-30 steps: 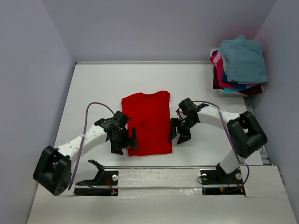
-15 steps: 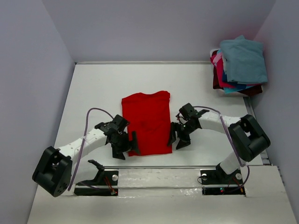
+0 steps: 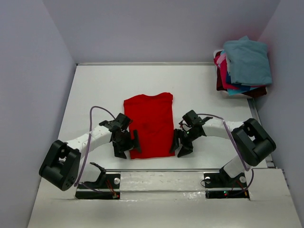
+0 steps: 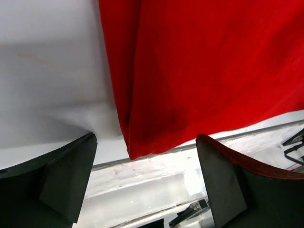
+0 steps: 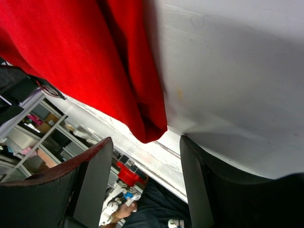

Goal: Fold and stack the t-shirts
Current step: Fold the tshirt

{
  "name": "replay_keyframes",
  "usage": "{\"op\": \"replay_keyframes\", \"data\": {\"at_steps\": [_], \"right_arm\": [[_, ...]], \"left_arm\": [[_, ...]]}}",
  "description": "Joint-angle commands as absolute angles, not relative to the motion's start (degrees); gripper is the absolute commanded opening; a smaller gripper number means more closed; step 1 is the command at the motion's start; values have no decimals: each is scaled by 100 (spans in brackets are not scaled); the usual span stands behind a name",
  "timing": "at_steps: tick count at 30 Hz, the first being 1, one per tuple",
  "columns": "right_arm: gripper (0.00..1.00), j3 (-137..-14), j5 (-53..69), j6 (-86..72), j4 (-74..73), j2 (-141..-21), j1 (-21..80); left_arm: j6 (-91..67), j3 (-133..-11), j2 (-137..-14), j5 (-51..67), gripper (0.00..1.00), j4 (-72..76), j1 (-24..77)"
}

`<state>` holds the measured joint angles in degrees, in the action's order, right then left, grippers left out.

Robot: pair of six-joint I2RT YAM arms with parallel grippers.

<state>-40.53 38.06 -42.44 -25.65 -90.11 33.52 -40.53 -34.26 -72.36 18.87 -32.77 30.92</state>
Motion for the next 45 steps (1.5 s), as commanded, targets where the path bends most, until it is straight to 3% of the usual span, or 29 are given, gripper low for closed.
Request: {"op": "replay_keyframes", "data": {"at_steps": [1,17,22,24,26,33,45], "right_arm": [[63,-3973,3964,-4447,-2162,-8833,3462],[57,-4008,4025,-4597,-1907,-9176,3516],[51,-4008,4034,-4597,-1890,-9237,3516],[50,-4008,4034,-4597,-1890,-9255,3516],[50,-4008,4034,-4597,-1890,-9255,3516],[50,-3982,4052,-4614,-1802,-9360,3568],[49,-3964,4034,-4597,-1881,-9255,3568]], "left_arm": [[-3832,-3779,-7470,1705,93,-3129,2892],[-3665,-3569,-7752,2223,71,-2874,2839],[-3630,-3340,-7402,2390,71,-3093,2839],[-3621,-3209,-7147,2478,71,-3286,2839],[-3612,-3112,-6953,2496,79,-3453,2839],[-3744,-3076,-6671,2514,79,-3551,2839],[-3779,-3155,-7189,2795,67,-3024,2839]]}}
